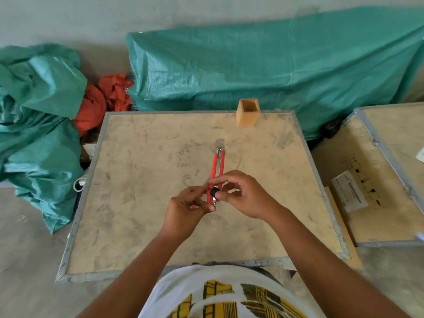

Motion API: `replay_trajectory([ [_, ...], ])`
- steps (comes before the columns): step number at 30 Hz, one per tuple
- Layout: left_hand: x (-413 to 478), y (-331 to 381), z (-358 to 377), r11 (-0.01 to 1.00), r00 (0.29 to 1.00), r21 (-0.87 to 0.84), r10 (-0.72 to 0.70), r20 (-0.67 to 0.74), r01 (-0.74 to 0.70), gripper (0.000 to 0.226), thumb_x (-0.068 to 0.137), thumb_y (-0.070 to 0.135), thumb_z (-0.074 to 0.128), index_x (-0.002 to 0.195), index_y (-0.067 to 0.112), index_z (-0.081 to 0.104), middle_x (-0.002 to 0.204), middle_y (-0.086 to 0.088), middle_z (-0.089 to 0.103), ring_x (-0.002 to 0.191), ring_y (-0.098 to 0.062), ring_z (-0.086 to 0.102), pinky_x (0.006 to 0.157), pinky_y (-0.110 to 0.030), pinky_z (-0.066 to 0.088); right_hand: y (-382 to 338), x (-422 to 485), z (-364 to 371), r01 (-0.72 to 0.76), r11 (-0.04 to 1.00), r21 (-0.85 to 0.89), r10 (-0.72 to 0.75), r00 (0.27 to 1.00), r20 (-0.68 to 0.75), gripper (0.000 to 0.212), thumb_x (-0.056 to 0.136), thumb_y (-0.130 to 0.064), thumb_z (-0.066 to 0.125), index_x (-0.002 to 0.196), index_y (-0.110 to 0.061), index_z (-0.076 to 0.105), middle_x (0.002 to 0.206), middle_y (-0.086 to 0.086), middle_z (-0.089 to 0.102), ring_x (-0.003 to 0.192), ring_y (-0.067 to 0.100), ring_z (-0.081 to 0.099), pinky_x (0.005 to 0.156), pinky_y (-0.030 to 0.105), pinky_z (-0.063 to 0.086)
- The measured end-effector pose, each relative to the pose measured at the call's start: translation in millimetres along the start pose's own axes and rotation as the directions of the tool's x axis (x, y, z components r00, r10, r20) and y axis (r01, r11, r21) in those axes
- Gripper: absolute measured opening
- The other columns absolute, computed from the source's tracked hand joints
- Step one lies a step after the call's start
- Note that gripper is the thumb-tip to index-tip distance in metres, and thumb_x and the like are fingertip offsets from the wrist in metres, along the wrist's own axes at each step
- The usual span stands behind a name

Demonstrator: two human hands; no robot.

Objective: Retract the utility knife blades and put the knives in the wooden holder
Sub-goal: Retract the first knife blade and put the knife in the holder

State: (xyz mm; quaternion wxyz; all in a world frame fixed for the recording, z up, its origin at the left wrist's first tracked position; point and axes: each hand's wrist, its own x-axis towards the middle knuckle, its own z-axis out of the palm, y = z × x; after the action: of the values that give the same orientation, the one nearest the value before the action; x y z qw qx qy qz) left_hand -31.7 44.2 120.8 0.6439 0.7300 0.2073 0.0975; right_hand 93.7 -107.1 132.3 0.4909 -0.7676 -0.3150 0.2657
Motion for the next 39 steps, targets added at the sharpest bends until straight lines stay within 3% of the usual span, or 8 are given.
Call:
replay_trajectory([
  [5,-1,6,26,1.0,0.999,-0.007,-0.014,-0.031,0.014,0.068,0.07,-0.001,0.083,0.105,0.056,0.068,0.099,0.0,0.073,0.081,-0.026,0.07,0.09,-0.047,0.058,4,-2,-25,-0.027,1.0,0.013,0.027,1.0,0.014,0.021,0.082,-0.013,0.084,0.1,-0.021,0.077,0.104,-0.005,0.066,0.092,0.014,0.071,0.083,0.043,0.061],
  [10,-3,13,51,1.0,0.996,-0.013,-0.009,-0.084,0.008,0.062,0.071,-0.004,0.081,0.109,0.045,0.071,0.099,-0.002,0.072,0.077,-0.025,0.071,0.088,-0.05,0.058,12,-3,-49,0.019,1.0,0.0,-0.019,0.997,0.074,0.028,0.082,-0.016,0.084,0.108,-0.027,0.078,0.108,-0.005,0.067,0.094,0.012,0.07,0.087,0.036,0.06],
  [13,-2,18,68,1.0,0.993,0.0,-0.026,-0.113,0.027,0.059,0.069,-0.005,0.082,0.115,0.03,0.071,0.1,-0.002,0.072,0.071,-0.008,0.068,0.087,-0.043,0.058,18,-3,-64,0.017,1.0,0.019,-0.018,0.997,0.069,0.022,0.08,-0.016,0.086,0.1,-0.023,0.079,0.105,-0.003,0.067,0.092,0.013,0.071,0.083,0.038,0.062],
  [15,-1,21,79,0.999,0.992,0.012,-0.03,-0.123,0.032,0.059,0.069,-0.003,0.083,0.119,0.025,0.071,0.099,0.002,0.073,0.073,-0.009,0.069,0.089,-0.042,0.058,21,-4,-73,0.03,0.999,0.024,-0.031,0.997,0.067,0.022,0.078,-0.017,0.087,0.097,-0.023,0.078,0.104,-0.002,0.066,0.092,0.014,0.071,0.081,0.037,0.062],
  [22,12,40,124,1.0,0.98,0.024,-0.015,-0.198,0.02,0.062,0.069,-0.007,0.082,0.114,0.033,0.069,0.094,0.004,0.073,0.071,-0.003,0.069,0.081,-0.011,0.051,40,5,-116,0.009,0.989,0.15,-0.02,0.997,0.071,0.027,0.094,-0.016,0.072,0.118,-0.029,0.073,0.106,-0.005,0.075,0.09,0.015,0.076,0.079,0.034,0.064],
  [26,36,43,144,0.999,0.978,0.035,0.014,-0.207,-0.007,0.063,0.068,-0.011,0.08,0.107,0.037,0.068,0.095,-0.001,0.073,0.074,-0.005,0.072,0.078,-0.009,0.052,48,22,-142,0.009,0.989,0.15,-0.012,1.0,0.016,0.029,0.095,-0.012,0.07,0.123,-0.021,0.072,0.115,-0.007,0.075,0.087,0.017,0.077,0.07,0.029,0.064],
  [33,130,43,153,0.988,0.988,0.15,0.066,-0.138,-0.045,0.057,0.07,-0.01,0.08,0.118,0.019,0.071,0.105,-0.002,0.071,0.082,-0.013,0.072,0.076,-0.018,0.058,60,91,-182,0.015,0.994,0.111,0.004,0.985,-0.174,0.022,0.094,-0.012,0.071,0.11,-0.025,0.078,0.113,-0.004,0.076,0.085,0.013,0.076,0.063,0.036,0.066],
  [39,242,43,148,0.959,0.992,0.264,0.119,-0.049,-0.102,0.056,0.073,-0.006,0.079,0.121,0.021,0.069,0.106,0.002,0.071,0.085,-0.003,0.067,0.078,-0.009,0.052,76,173,-214,0.021,0.989,0.146,0.027,0.947,-0.321,0.02,0.091,-0.006,0.073,0.108,-0.015,0.079,0.104,0.003,0.078,0.084,0.017,0.078,0.068,0.04,0.067],
])
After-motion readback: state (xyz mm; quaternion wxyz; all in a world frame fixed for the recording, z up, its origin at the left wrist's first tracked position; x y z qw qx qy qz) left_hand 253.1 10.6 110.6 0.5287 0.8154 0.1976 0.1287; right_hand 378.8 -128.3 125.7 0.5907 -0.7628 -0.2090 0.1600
